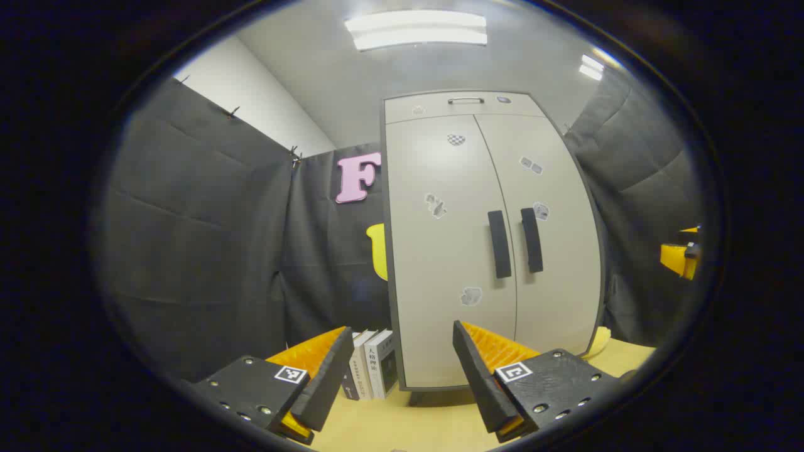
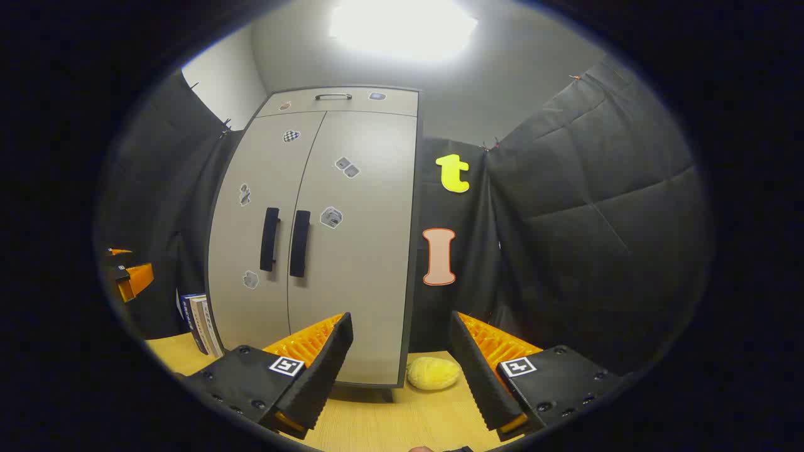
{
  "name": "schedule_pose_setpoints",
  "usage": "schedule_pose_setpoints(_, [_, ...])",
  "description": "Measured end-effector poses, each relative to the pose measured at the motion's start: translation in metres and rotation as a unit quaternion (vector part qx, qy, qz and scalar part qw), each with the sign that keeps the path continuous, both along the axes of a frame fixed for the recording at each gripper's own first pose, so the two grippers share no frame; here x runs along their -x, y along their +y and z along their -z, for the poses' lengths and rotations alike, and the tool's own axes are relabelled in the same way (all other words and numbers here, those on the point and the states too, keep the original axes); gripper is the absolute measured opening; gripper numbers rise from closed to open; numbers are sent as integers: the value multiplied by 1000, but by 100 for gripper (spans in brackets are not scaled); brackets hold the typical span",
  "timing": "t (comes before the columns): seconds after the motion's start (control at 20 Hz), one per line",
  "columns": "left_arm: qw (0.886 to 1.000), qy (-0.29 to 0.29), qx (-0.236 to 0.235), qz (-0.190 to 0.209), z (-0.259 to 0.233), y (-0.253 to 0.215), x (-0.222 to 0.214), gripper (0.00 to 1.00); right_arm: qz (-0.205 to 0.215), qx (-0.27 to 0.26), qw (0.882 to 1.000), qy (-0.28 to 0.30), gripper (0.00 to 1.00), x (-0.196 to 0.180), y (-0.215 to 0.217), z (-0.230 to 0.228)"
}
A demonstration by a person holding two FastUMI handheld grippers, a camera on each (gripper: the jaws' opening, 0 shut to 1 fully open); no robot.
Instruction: Open the right door of the double-door shoe cabinet with the right hand, and open the left door with the left hand.
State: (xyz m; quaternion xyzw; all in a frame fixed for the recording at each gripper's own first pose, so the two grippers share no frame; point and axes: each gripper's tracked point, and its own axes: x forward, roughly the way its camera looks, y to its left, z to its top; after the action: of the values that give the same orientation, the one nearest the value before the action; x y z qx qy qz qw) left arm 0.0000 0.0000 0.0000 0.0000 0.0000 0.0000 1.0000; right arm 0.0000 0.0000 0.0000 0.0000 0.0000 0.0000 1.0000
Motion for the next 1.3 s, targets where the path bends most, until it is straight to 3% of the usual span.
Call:
schedule_pose_setpoints(0.6, [999, 15, 2, 30, 7, -6, -2, 93, 28, -8, 1000, 3, 97, 6, -13, -3])
schedule_pose_setpoints(1.0, [1000, 5, -5, 25, 2, -4, -1, 92, 12, -17, 1000, 9, 98, -12, 4, -10])
schedule_pose_setpoints(1.3, [1000, 7, -7, 12, 2, 11, 10, 92, -26, -32, 999, 25, 98, -51, 37, -21])
